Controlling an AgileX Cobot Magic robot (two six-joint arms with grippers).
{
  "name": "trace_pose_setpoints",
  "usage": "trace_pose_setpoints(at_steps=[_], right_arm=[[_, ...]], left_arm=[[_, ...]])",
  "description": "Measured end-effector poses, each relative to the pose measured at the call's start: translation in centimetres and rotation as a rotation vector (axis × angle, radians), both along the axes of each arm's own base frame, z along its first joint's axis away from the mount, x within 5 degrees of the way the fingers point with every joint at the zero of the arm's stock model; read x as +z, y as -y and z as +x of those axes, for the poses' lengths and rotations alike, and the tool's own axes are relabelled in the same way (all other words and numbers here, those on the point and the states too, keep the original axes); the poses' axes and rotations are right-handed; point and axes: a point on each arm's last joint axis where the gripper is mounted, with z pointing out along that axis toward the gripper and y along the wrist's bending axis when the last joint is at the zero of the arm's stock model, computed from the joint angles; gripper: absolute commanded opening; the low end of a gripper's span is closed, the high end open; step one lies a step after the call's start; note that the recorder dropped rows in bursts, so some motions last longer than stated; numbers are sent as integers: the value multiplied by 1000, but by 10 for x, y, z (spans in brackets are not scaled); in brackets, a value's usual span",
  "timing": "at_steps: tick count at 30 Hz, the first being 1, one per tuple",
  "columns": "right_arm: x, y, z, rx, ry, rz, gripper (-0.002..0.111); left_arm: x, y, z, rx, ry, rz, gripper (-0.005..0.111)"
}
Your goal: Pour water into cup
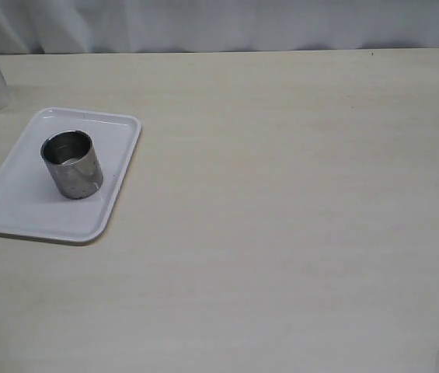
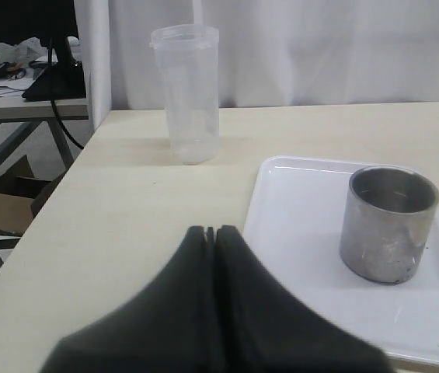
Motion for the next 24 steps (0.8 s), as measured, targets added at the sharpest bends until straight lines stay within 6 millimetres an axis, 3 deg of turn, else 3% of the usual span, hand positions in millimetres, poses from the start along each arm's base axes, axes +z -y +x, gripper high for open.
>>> trace_pose_setpoints(at_steps=[16,24], right_arm=[[-2,12,5,-150,2,-29,4],[-30,21,-2,-210,33,-106,4]], left_arm=[[0,0,0,0,0,0,0],[0,0,0,0,0,0,0]])
